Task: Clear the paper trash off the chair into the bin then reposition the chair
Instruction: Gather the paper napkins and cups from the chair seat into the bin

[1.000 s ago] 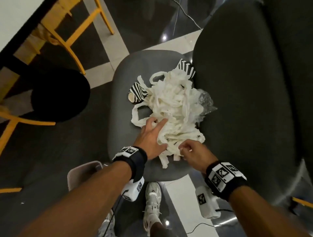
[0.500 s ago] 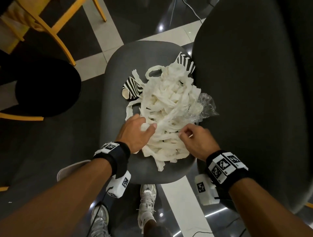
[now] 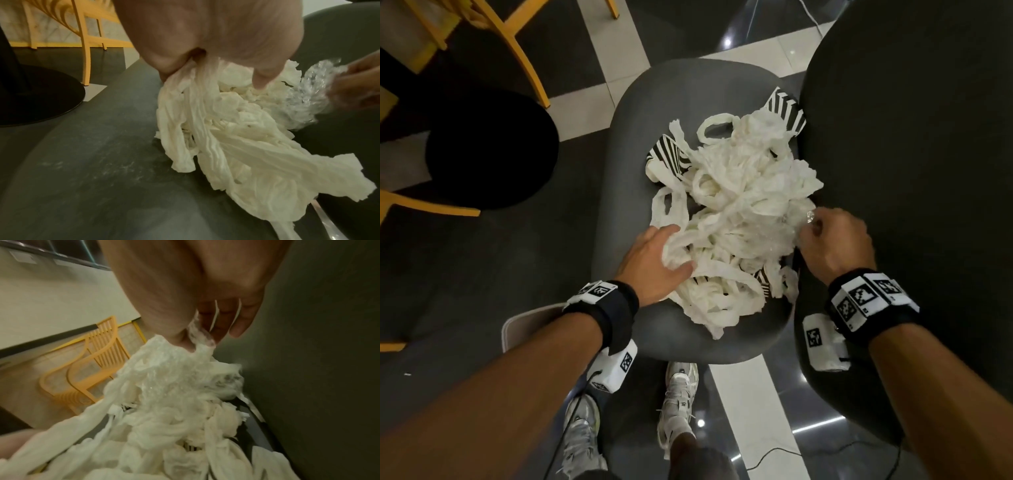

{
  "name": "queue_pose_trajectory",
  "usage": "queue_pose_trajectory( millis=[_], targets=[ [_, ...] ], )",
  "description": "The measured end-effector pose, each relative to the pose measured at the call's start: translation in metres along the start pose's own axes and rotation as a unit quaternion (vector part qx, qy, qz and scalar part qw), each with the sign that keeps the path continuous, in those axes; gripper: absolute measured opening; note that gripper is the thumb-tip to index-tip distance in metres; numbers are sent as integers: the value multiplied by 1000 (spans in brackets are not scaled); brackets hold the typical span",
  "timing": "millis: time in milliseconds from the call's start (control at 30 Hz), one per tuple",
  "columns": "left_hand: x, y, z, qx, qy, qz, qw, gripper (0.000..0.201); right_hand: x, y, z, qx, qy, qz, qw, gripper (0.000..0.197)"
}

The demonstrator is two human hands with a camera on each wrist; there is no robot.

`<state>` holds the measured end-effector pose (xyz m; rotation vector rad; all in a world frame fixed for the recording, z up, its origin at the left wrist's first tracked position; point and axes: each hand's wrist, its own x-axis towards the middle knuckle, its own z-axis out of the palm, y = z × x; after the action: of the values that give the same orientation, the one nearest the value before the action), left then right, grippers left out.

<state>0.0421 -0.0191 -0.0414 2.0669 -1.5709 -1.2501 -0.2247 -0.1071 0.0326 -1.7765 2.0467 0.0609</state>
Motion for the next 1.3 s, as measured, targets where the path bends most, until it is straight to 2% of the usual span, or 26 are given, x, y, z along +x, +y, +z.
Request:
queue_pose_trajectory(
  millis=[67, 100, 200, 300, 367, 400, 433, 500, 567, 633, 733, 800, 867, 933, 967, 1067, 1100, 1200, 1300],
  targets=[
    [-3, -2, 3, 2, 20, 20, 1000, 28, -8, -4, 1, 22, 41, -48, 998, 26],
    [-4, -2, 3, -11, 43, 34, 998, 25, -13, -8, -1, 51, 63, -63, 995, 27],
    [-9, 2, -2, -57, 109, 61, 991, 39, -27, -19, -6, 161, 88, -89, 979, 22],
    [-18, 10, -17, -85, 143, 99, 981, 34, -35, -34, -9, 291, 73, -88, 950, 21],
    [-28, 15, -29, -130, 149, 69, 978, 17, -39, -44, -8, 341, 52, -82, 935, 24],
    [-33, 16, -35, -167, 147, 41, 974, 7, -43, -49, -8, 350, 36, -95, 931, 19],
    [-38, 15, -41, -209, 147, 20, 967, 4, -46, -54, -6, 342, 16, -117, 932, 19],
    [-46, 8, -52, -245, 169, 5, 955, 24, -57, -66, -2, 274, -30, -188, 943, 40],
    [-53, -1, -62, -243, 193, -5, 951, 32, -70, -83, 8, 178, -95, -242, 949, 55],
    [-60, -8, -67, -241, 210, -9, 947, 28, -84, -97, 25, 67, -155, -266, 949, 73],
    [-68, -23, -67, -281, 207, -14, 937, 21, -99, -112, 62, -76, -211, -292, 930, 103],
    [-72, -31, -66, -313, 211, -23, 926, 21, -104, -120, 89, -141, -228, -307, 913, 120],
    [-75, -34, -64, -356, 201, -28, 912, 18, -103, -129, 117, -170, -221, -307, 910, 127],
    [-78, -35, -60, -395, 178, -32, 901, 14, -95, -142, 142, -152, -211, -295, 919, 116],
    [-79, -36, -59, -405, 166, -36, 898, 15, -90, -149, 152, -129, -207, -296, 924, 100],
    [-86, -44, -59, -400, 160, -39, 902, 21, -82, -169, 172, -47, -226, -319, 919, 34],
    [-89, -50, -62, -392, 170, -40, 903, 22, -83, -175, 172, -32, -230, -328, 916, 21],
    [-102, -82, -78, -355, 210, -54, 909, 20, -91, -193, 165, 105, -207, -357, 905, 13],
    [-119, -124, -91, -334, 174, -92, 922, 26, -111, -219, 179, 244, -249, -306, 886, 20]
  ],
)
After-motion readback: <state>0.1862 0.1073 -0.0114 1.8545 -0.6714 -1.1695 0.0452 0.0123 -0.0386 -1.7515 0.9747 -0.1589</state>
